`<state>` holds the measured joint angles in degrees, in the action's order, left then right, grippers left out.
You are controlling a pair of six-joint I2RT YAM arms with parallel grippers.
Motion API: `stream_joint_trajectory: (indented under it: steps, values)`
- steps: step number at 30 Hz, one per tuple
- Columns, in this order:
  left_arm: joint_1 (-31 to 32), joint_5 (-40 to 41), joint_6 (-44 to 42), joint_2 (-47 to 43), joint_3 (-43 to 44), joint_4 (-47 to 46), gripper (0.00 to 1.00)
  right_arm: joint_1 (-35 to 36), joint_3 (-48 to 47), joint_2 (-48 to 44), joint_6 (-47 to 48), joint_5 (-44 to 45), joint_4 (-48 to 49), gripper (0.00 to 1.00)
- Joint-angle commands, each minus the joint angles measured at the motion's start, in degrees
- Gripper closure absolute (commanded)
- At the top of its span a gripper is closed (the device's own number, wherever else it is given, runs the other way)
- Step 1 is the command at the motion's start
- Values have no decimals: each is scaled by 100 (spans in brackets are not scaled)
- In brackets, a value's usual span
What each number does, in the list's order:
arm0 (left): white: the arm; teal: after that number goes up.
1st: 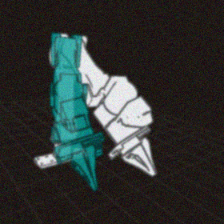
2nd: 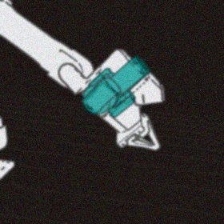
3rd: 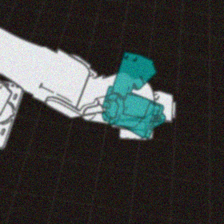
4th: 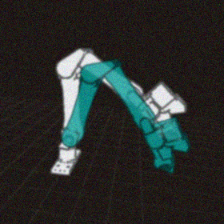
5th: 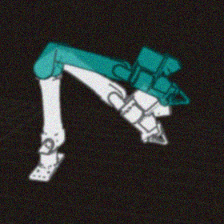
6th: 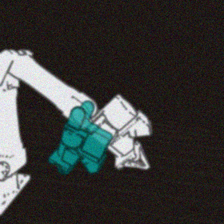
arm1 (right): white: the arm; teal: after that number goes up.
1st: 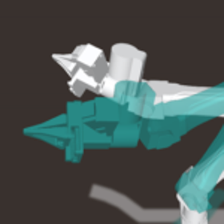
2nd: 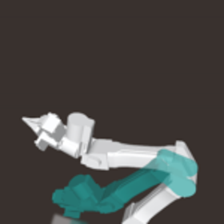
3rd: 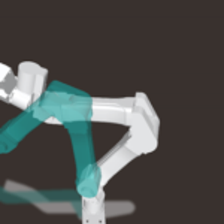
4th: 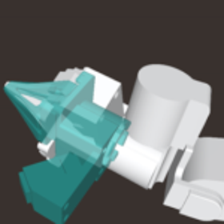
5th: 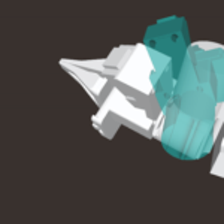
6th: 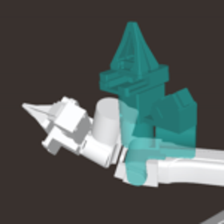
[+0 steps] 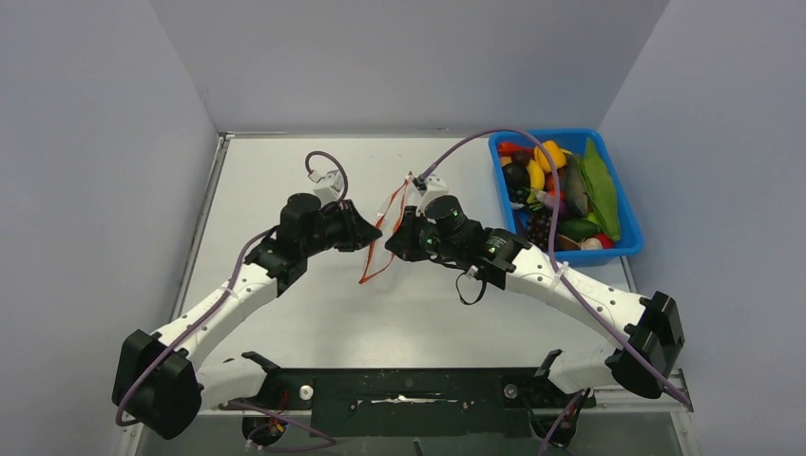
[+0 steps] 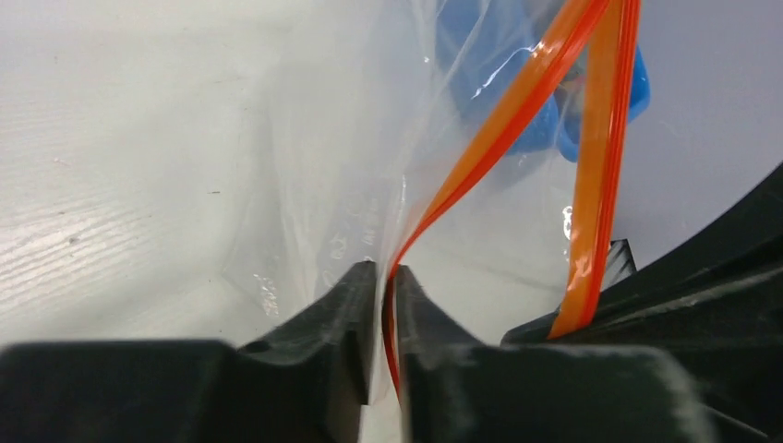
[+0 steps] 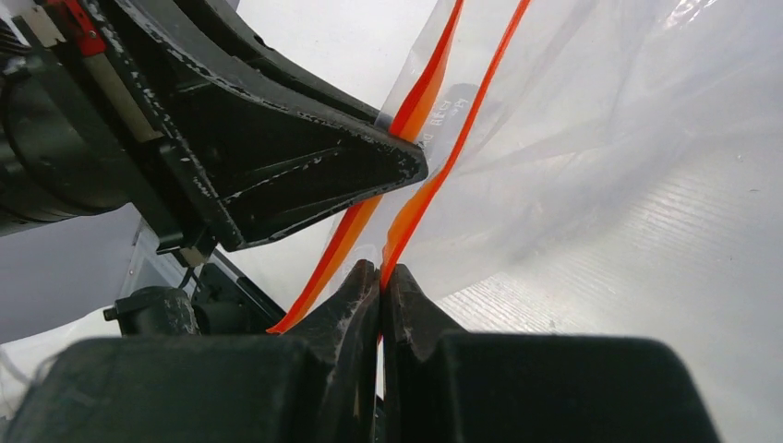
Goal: Place the food in the zip-top bag and seal the zipper
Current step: Open the zipper of the food storage bag.
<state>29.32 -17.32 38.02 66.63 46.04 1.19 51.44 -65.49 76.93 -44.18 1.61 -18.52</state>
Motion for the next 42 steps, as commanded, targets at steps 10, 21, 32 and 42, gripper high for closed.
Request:
stream_joint_trajectory:
  steps: [10, 21, 32, 42]
  values:
    - [47, 2166, -902, -1134, 931, 1091, 100, -230, 157, -616, 48, 836, -566, 100]
    - [56, 2446, -1447, -1489, 983, 1586, 100, -290, 702, -586, -469, 700, -415, 100]
    - [58, 1693, -1261, -1429, 352, 1476, 100, -305, 307, -201, -122, -76, 233, 72]
    - [65, 1553, -1570, -1334, 143, 1349, 100, -685, -157, -348, 240, -731, 282, 40]
